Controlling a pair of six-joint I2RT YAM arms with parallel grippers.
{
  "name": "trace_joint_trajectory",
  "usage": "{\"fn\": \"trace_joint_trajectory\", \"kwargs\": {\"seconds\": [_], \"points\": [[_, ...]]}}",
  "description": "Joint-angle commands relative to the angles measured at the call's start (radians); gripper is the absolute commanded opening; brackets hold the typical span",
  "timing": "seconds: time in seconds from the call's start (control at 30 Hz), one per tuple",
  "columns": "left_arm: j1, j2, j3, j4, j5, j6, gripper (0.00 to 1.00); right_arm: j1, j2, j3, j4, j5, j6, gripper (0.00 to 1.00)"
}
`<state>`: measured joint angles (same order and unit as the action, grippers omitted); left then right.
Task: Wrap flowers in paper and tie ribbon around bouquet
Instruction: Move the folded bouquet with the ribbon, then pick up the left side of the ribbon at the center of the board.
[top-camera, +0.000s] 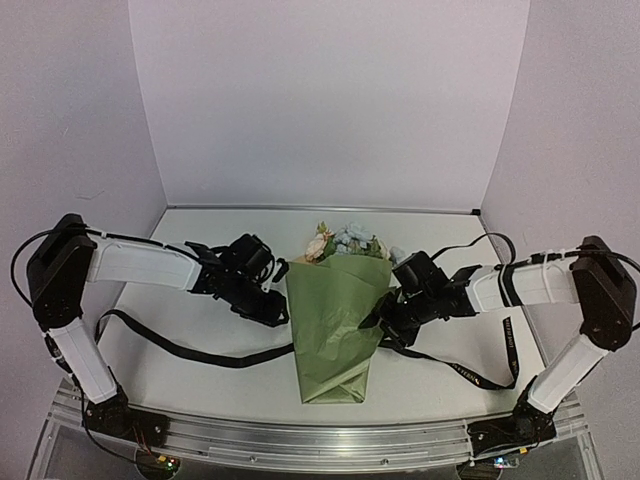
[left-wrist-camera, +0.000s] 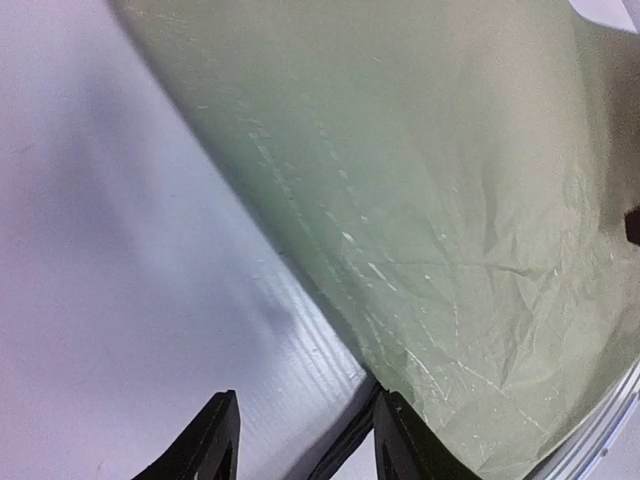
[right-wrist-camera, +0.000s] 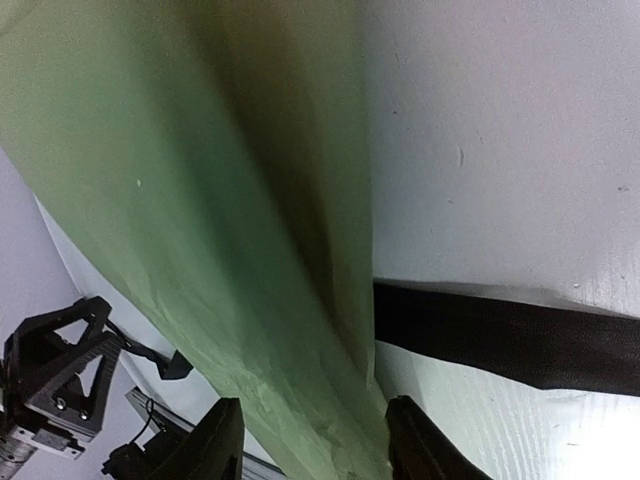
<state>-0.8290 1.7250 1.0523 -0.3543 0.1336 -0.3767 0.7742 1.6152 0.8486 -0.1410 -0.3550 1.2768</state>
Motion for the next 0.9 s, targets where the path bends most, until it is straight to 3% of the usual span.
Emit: {"fn": "trace_joint_trajectory", "kwargs": {"seconds": [0.0,0.23,0.43,0.63,0.87], "points": [[0.027,-0.135,-0.006,-0.105,-0.237,-0.200,0.50,0.004,-0.095,-0.008,-0.121,0.017,-0.145,0.53],[0.126,-0.318,-0.137,-0.373,-0.482,-0.631,0.57,0.004,-0.181,-0.004,-0.266,0.007,-0.304,0.58],[0.290,-0.520,-0.293,-0.528,-0.582,-0.836,0.65,0.005,-0.196,0.033,-0.348,-0.024,-0.398,0.59],[0.522,-0.586,-0.415,-0.455,-0.539,-0.781,0.70,0.005,-0.162,0.059,-0.348,-0.066,-0.415,0.58],[0.751,-0.446,-0.409,-0.229,-0.484,-0.624,0.73,0.005,-0.158,0.068,-0.348,-0.071,-0.436,0.59]]}}
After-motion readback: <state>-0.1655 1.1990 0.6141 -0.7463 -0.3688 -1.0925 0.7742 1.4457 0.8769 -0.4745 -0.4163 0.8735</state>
